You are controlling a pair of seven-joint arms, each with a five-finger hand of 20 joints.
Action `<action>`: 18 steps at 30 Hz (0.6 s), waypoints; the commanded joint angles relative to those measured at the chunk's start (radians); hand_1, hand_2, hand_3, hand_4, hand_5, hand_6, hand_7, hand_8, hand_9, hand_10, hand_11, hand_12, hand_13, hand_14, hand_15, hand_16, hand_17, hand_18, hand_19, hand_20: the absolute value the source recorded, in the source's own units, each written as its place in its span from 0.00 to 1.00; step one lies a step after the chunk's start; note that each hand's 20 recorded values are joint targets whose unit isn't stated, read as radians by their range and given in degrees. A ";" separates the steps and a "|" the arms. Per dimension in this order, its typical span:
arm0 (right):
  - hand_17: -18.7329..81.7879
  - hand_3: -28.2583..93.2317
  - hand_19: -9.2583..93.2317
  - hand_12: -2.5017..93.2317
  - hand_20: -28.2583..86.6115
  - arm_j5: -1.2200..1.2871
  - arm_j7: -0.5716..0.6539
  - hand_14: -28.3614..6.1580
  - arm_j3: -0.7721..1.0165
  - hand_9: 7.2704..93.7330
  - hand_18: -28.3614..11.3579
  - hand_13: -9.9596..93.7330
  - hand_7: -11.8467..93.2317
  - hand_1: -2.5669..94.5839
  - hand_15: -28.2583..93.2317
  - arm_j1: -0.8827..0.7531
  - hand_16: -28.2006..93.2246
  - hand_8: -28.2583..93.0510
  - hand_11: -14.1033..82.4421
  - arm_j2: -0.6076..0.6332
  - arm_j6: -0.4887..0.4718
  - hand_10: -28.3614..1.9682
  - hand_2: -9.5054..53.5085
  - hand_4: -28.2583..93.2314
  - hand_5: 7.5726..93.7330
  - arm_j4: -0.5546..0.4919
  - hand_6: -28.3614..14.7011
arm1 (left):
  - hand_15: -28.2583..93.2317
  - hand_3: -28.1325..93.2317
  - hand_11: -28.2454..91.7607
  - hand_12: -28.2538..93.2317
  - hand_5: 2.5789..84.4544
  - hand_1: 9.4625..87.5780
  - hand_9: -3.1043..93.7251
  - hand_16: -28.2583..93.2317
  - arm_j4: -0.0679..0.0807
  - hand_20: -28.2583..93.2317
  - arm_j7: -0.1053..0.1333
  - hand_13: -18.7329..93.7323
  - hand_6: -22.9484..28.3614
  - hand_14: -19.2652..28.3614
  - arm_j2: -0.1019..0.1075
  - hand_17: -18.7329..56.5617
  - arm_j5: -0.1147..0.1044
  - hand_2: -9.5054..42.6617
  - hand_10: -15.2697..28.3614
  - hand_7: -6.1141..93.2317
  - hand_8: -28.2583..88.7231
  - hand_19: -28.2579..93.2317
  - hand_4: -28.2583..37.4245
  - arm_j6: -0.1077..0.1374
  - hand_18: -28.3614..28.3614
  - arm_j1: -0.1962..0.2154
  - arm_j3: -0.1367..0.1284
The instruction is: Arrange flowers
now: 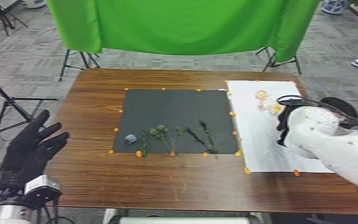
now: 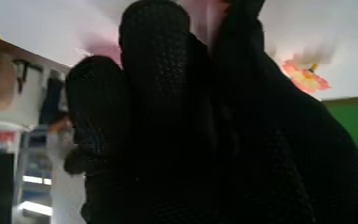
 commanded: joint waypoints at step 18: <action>0.75 0.83 1.00 0.32 0.23 -0.117 -0.193 0.65 -0.099 0.97 0.43 0.91 0.33 0.64 0.62 0.253 0.37 0.28 0.31 -0.228 0.057 0.66 0.04 0.00 0.81 -0.156 0.62 | 0.70 0.74 0.43 0.33 0.35 0.24 0.31 0.13 -0.025 0.24 0.010 0.34 0.59 0.99 -0.050 0.12 -0.001 0.30 0.78 0.13 0.18 0.66 0.11 -0.020 1.00 0.107 -0.102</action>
